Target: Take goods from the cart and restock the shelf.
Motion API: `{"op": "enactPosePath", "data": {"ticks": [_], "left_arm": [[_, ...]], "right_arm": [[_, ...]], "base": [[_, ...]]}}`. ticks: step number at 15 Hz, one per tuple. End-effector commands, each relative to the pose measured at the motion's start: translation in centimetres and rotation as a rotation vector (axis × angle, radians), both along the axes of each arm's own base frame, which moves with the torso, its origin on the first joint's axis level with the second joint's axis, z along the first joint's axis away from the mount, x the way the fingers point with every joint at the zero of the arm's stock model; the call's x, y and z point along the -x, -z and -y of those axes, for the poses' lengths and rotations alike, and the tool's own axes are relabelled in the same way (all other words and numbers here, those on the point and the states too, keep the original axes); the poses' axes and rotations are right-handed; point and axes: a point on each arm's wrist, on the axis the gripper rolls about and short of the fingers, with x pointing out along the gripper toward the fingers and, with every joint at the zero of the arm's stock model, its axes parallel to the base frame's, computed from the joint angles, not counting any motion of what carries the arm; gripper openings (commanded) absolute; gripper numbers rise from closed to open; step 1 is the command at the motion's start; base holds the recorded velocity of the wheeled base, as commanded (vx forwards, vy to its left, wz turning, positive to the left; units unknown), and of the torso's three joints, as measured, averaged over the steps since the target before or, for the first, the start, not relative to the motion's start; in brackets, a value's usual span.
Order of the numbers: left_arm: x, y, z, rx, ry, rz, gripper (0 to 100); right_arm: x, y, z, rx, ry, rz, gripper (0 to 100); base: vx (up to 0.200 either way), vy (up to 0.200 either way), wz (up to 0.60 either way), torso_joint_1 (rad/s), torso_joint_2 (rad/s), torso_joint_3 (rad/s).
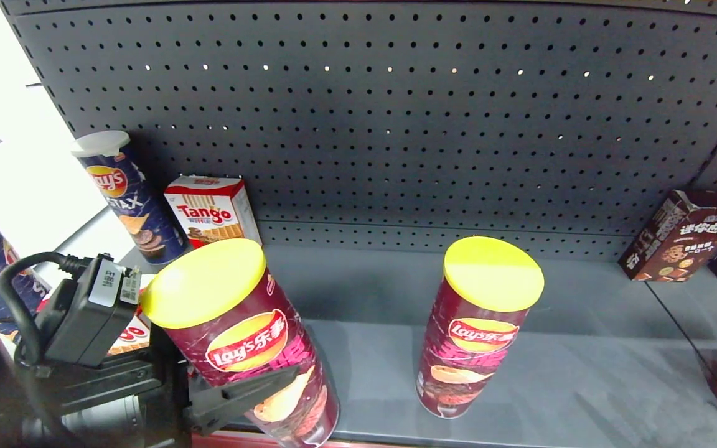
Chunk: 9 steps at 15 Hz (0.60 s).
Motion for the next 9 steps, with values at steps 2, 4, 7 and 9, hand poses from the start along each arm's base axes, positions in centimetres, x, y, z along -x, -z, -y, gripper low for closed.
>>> {"op": "enactPosePath", "data": {"ticks": [2, 4, 7, 9], "left_arm": [[0.4, 0.5, -0.2, -0.009, 0.0, -0.015, 0], [0.5, 0.7, -0.3, -0.012, -0.001, -0.016, 0], [0.3, 0.2, -0.2, -0.004, 0.001, 0.003, 0], [0.5, 0.0, -0.2, 0.002, 0.002, 0.007, 0]], "right_arm": [[5.8, 2.3, 2.1, -0.042, 0.146, 0.047, 100], [7.5, 4.7, 2.3, -0.025, 0.227, -0.029, 100], [7.0, 6.9, 2.2, -0.049, 0.233, -0.136, 100], [5.6, 10.6, 1.9, -0.026, 0.24, -0.182, 100]], "base": [[0.0, 0.0, 0.0, 0.0, 0.0, 0.0], [0.0, 0.0, 0.0, 0.0, 0.0, 0.0], [0.0, 0.0, 0.0, 0.0, 0.0, 0.0], [0.0, 0.0, 0.0, 0.0, 0.0, 0.0]]}}
